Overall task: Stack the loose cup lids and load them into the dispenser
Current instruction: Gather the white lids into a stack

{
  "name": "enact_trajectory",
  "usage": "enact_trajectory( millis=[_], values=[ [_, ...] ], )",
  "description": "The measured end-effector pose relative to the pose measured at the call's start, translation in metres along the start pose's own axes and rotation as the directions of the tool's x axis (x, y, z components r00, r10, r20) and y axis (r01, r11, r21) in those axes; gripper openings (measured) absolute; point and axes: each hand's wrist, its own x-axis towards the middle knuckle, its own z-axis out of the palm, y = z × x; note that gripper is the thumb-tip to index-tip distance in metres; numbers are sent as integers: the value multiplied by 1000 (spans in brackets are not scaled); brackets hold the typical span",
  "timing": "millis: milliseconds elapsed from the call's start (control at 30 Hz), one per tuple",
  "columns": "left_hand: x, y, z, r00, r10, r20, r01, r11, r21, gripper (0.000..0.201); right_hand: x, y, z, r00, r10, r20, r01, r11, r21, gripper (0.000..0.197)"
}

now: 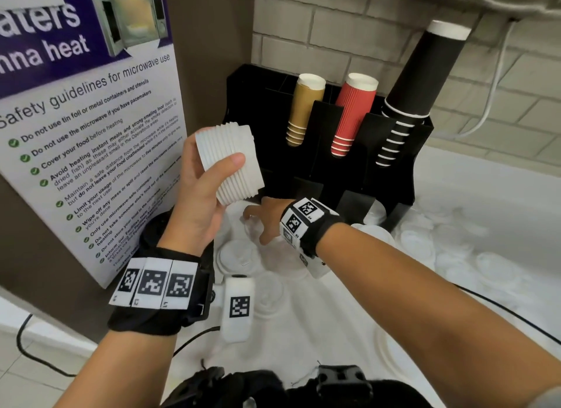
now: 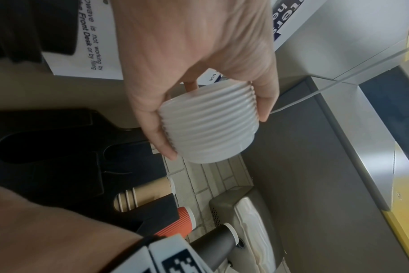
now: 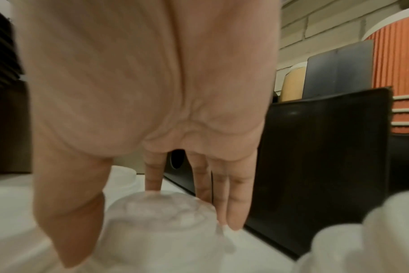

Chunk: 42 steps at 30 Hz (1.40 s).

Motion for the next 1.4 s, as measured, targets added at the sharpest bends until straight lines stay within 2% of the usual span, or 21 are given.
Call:
enact_trajectory(
  millis=[67, 167, 233, 300, 400, 500, 567, 600, 667, 733, 800, 867, 933, 1000, 1200, 1400],
  values=[
    [-1, 1, 2, 1000, -4, 11, 4, 1000, 3, 72, -6, 1, 0, 1000, -8, -27, 9, 999, 41, 72],
    [-2, 3, 3, 1000, -1, 7, 1, 1000, 7, 76, -25, 9, -9, 989, 16, -150, 16, 978, 208, 63],
    [-2, 4, 3, 1000, 1, 8, -1, 1000, 6, 76, -44, 17, -14, 978, 52, -203, 20, 941, 338, 60],
    [-2, 5, 2, 1000, 5, 13, -5, 1000, 7, 85, -65, 23, -16, 976, 53, -209, 45, 899, 435, 59],
    [-5, 8, 3, 1000, 3, 15, -3, 1000, 14, 95, -99, 27, -9, 990, -31, -137, 88, 898, 431, 58],
    [-5, 7, 3, 1000, 8, 19, -8, 1000, 17, 89, -129, 26, 13, 993, -99, 62, 62, 895, 442, 57],
    [-6, 5, 3, 1000, -1, 28, 0, 1000, 17, 86, -140, 28, 29, 982, -99, 162, 16, 892, 451, 60],
    [-6, 3, 4, 999, -7, 37, 6, 1000, 18, 85, -143, 31, 35, 986, -78, 149, -1, 884, 467, 61],
    [-7, -1, 7, 998, -18, 54, 17, 1000, 19, 82, -145, 41, 39, 999, 37, -14, -25, 863, 504, 60],
    [-8, -4, 11, 998, -22, 63, 21, 1000, 15, 82, -140, 55, 41, 960, 208, -189, -78, 843, 533, 66],
    [-9, -6, 13, 997, -23, 73, 22, 1000, 14, 80, -133, 63, 42, 930, 311, -196, -171, 837, 519, 82],
    [-11, -9, 14, 995, -28, 91, 27, 1000, 15, 76, -122, 62, 46, 931, 348, -109, -277, 869, 411, 96],
    [-12, -9, 13, 995, -29, 100, 27, 999, 21, 74, -110, 55, 49, 924, 377, -67, -352, 905, 238, 101],
    [-14, -9, 13, 994, -30, 108, 28, 999, 24, 74, -103, 51, 49, 910, 410, -65, -393, 900, 187, 100],
    [-18, -6, 8, 994, -10, 112, 9, 1000, 16, 71, -106, 54, 38, 908, 414, -62, -392, 894, 219, 97],
    [-21, -3, 6, 994, -1, 108, -1, 1000, 18, 74, -115, 56, 19, 945, 327, -35, -310, 921, 234, 97]
  ],
)
